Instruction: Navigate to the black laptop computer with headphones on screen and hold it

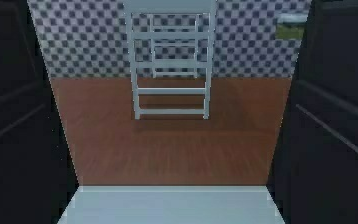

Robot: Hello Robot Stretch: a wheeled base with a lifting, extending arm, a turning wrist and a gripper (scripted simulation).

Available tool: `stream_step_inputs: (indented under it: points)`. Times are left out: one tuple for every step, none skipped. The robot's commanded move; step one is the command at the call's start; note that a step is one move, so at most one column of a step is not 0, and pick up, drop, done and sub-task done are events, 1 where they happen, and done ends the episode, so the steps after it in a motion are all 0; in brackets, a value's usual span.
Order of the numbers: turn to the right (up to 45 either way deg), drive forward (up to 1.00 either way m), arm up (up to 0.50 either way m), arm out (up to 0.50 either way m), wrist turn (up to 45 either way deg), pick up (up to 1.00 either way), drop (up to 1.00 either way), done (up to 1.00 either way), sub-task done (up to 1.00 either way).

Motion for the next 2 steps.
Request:
stream_step_inputs:
  points:
    - [-6.0,0.0,0.0,0.0,0.0,0.0,0.0,0.0,0.0]
    - [0.0,1.0,0.0,0.0,0.0,0.0,0.0,0.0,0.0]
